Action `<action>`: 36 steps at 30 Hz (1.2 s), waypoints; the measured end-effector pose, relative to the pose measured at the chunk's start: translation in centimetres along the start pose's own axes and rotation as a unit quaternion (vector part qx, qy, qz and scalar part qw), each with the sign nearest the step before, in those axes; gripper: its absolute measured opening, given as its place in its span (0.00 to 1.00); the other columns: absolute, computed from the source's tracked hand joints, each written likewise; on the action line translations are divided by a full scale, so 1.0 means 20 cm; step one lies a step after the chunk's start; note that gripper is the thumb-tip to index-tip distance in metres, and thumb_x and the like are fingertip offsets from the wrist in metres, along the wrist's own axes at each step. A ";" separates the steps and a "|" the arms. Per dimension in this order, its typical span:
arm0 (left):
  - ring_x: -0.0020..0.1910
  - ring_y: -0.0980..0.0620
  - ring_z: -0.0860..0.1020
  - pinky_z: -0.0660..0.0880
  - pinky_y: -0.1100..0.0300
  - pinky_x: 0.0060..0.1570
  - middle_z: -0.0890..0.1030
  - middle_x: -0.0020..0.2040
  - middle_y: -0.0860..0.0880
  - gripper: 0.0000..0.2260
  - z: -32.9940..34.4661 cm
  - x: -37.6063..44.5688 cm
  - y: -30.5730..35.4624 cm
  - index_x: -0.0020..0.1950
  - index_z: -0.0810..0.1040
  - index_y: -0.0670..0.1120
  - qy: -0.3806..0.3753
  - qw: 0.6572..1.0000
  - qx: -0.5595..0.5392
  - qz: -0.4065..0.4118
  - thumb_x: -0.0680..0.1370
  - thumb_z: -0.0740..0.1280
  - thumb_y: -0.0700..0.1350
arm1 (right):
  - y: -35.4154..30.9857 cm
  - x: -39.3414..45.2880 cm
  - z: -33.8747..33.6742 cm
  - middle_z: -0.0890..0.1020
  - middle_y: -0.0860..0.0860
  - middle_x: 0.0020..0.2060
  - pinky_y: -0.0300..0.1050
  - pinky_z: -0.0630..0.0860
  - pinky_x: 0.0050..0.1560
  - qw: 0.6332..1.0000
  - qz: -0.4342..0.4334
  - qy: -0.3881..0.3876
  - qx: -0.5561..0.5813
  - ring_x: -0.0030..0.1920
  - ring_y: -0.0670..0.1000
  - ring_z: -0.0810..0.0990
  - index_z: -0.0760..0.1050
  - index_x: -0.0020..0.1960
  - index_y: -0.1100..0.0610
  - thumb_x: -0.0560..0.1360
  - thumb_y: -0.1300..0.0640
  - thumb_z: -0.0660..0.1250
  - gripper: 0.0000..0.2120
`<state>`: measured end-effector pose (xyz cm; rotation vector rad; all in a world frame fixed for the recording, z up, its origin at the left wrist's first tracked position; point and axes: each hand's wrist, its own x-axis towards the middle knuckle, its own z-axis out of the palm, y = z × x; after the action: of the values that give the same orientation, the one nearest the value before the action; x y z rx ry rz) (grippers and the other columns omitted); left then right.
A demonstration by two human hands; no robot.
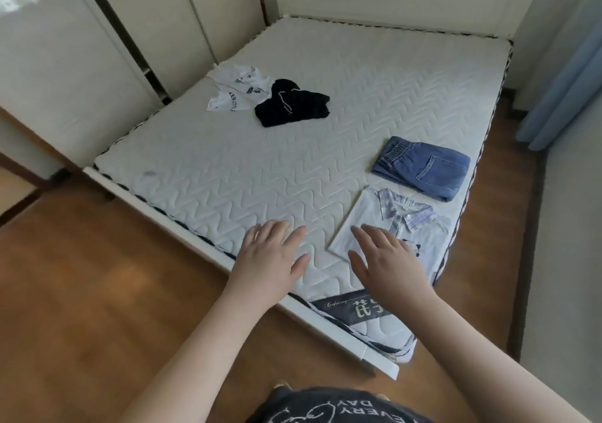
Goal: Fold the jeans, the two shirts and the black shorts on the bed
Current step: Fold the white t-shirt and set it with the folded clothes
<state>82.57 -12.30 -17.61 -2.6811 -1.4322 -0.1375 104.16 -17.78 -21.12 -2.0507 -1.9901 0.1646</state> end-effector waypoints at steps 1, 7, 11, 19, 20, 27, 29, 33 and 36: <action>0.58 0.44 0.77 0.74 0.46 0.59 0.80 0.57 0.47 0.22 -0.01 -0.04 -0.06 0.63 0.79 0.47 -0.002 1.000 0.000 -0.016 0.76 0.57 0.57 | -0.07 0.02 0.00 0.82 0.53 0.57 0.53 0.79 0.51 1.000 -0.015 0.003 0.003 0.56 0.57 0.81 0.77 0.63 0.56 0.77 0.45 0.54 0.24; 0.63 0.46 0.76 0.72 0.47 0.65 0.80 0.60 0.47 0.23 -0.02 -0.29 -0.45 0.65 0.78 0.48 -0.001 0.997 -0.008 -0.082 0.78 0.57 0.58 | -0.48 0.17 0.07 0.81 0.52 0.60 0.55 0.80 0.49 0.995 -0.098 0.004 -0.001 0.58 0.57 0.81 0.77 0.64 0.55 0.77 0.44 0.54 0.24; 0.64 0.46 0.76 0.71 0.47 0.66 0.80 0.61 0.47 0.23 -0.07 -0.46 -0.81 0.66 0.77 0.47 0.013 0.995 -0.012 -0.093 0.78 0.56 0.58 | -0.82 0.31 0.16 0.80 0.52 0.62 0.55 0.78 0.53 0.992 -0.126 -0.008 -0.007 0.59 0.57 0.80 0.75 0.66 0.55 0.78 0.43 0.52 0.26; 0.69 0.47 0.71 0.65 0.48 0.70 0.76 0.66 0.49 0.22 -0.18 -0.77 -1.40 0.70 0.74 0.49 0.000 0.993 0.015 -0.115 0.81 0.55 0.58 | -1.53 0.44 0.40 0.82 0.52 0.56 0.51 0.80 0.50 0.975 -0.221 -0.036 0.001 0.53 0.55 0.83 0.78 0.62 0.55 0.77 0.44 0.55 0.23; 0.68 0.47 0.72 0.67 0.48 0.68 0.77 0.65 0.49 0.23 -0.18 -0.80 -1.45 0.69 0.75 0.48 -0.002 0.992 0.014 -0.127 0.81 0.55 0.58 | -1.59 0.45 0.41 0.82 0.52 0.56 0.51 0.79 0.50 0.975 -0.219 -0.037 0.000 0.53 0.55 0.83 0.78 0.62 0.55 0.77 0.44 0.54 0.23; 0.63 0.46 0.75 0.71 0.47 0.63 0.79 0.61 0.48 0.22 -0.07 -0.86 -1.71 0.66 0.76 0.48 0.001 0.980 -0.012 -0.198 0.80 0.56 0.58 | -1.91 0.61 0.53 0.82 0.52 0.57 0.51 0.79 0.52 0.971 -0.234 -0.058 -0.002 0.55 0.54 0.82 0.79 0.61 0.55 0.77 0.44 0.55 0.23; 0.62 0.46 0.76 0.71 0.47 0.62 0.79 0.61 0.48 0.23 -0.03 -0.82 -1.80 0.67 0.76 0.47 -0.005 0.979 -0.015 -0.203 0.80 0.56 0.59 | -1.94 0.71 0.57 0.83 0.52 0.56 0.51 0.79 0.52 0.968 -0.244 -0.059 -0.003 0.55 0.55 0.82 0.80 0.61 0.55 0.78 0.44 0.54 0.23; 0.64 0.47 0.76 0.71 0.48 0.64 0.79 0.62 0.48 0.25 0.05 -0.73 -1.99 0.68 0.75 0.48 -0.039 0.976 -0.017 -0.214 0.80 0.52 0.60 | -1.99 0.95 0.69 0.81 0.53 0.59 0.54 0.78 0.54 0.966 -0.250 -0.070 0.008 0.58 0.56 0.81 0.78 0.63 0.54 0.78 0.43 0.53 0.24; 0.65 0.49 0.75 0.70 0.49 0.65 0.78 0.64 0.49 0.25 0.10 -0.69 -2.16 0.69 0.75 0.49 -0.063 0.969 -0.028 -0.236 0.80 0.51 0.61 | -2.08 1.14 0.79 0.81 0.54 0.59 0.54 0.78 0.55 0.960 -0.264 -0.089 0.008 0.58 0.56 0.81 0.79 0.62 0.55 0.78 0.43 0.52 0.24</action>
<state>38.97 0.46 -19.33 -2.3708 -2.1122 -0.0423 60.91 7.21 -22.28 -1.4650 -2.5546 0.2570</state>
